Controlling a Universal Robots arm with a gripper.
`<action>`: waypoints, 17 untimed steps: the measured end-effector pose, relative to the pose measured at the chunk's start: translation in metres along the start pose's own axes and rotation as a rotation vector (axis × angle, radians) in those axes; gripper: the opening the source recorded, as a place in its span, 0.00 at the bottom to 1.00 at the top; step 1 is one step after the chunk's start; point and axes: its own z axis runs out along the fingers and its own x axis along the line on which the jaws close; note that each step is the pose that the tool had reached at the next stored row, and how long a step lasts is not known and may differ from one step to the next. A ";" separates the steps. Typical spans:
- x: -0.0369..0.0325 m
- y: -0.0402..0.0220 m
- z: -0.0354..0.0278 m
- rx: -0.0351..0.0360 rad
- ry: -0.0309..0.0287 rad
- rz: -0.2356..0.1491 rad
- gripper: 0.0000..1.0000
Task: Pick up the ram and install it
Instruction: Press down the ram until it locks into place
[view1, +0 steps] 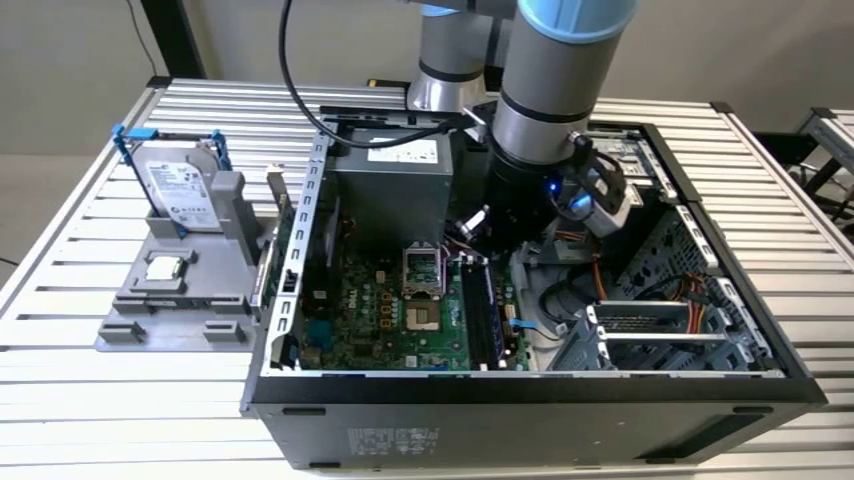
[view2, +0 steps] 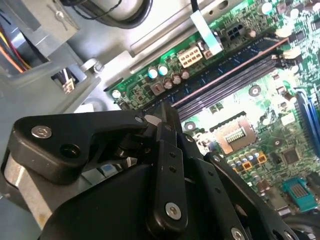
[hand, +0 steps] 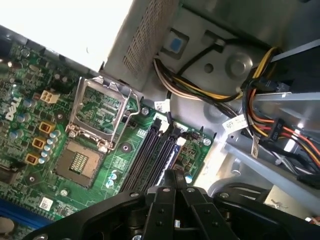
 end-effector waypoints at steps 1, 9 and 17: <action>0.0000 -0.0001 -0.0002 0.0004 0.0001 -0.010 0.00; 0.0005 -0.0019 0.0004 0.0011 0.0001 -0.074 0.00; -0.0014 -0.0168 0.0005 0.0018 0.0004 -0.079 0.00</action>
